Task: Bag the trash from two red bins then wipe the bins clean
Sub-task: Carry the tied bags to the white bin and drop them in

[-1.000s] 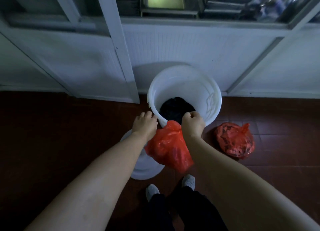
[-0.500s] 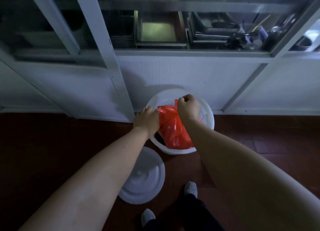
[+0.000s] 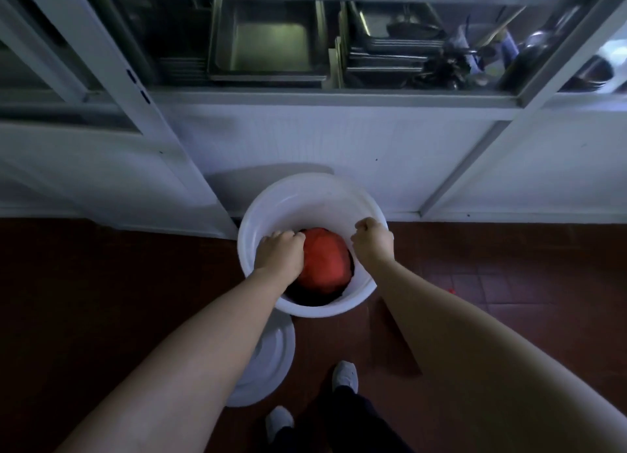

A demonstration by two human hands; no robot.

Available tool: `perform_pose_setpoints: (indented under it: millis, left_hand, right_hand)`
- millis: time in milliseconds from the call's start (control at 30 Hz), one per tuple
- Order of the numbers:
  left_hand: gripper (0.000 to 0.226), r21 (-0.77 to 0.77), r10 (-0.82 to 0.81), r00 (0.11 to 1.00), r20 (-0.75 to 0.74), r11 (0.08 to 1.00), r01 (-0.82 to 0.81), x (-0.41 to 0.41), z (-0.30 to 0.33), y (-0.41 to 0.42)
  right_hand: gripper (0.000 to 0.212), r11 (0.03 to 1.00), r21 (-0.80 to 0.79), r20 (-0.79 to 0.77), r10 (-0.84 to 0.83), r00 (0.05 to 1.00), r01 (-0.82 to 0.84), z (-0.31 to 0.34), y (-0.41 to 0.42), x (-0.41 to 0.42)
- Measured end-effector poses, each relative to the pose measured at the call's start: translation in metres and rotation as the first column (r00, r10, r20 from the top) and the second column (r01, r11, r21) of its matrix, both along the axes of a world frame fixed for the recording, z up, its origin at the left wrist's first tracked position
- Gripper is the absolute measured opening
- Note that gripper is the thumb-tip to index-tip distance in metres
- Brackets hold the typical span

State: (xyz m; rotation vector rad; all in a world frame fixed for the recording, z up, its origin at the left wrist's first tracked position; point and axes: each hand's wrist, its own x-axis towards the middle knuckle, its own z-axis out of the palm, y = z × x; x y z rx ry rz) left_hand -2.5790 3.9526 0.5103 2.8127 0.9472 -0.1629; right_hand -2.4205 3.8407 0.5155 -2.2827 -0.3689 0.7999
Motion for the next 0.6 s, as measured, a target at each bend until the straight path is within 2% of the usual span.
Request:
perform_pose_setpoints:
  millis: [133, 333, 467, 600]
  left_hand:
    - [0.021, 0.006, -0.099, 0.995, -0.007, 0.995, 0.099, 0.023, -0.018, -0.026]
    - [0.028, -0.054, -0.233, 0.969, -0.078, 0.972, 0.229, 0.054, -0.049, -0.081]
    - [0.033, -0.080, -0.353, 0.927, -0.127, 0.935, 0.345, 0.077, -0.061, -0.138]
    - [0.036, -0.093, -0.414, 0.901, -0.126, 0.910, 0.405, 0.109, -0.079, -0.181]
  right_hand:
    - [0.029, 0.996, -0.037, -0.039, -0.085, 0.996, 0.084, -0.012, -0.047, 0.012]
    - [0.020, 0.973, -0.170, 0.074, -0.145, 0.987, 0.156, -0.040, -0.149, 0.013]
    - [0.017, 0.942, -0.259, 0.065, -0.202, 0.977, 0.212, -0.058, -0.216, 0.021]
    - [0.018, 0.915, -0.277, 0.059, -0.290, 0.955, 0.295, -0.073, -0.264, 0.037]
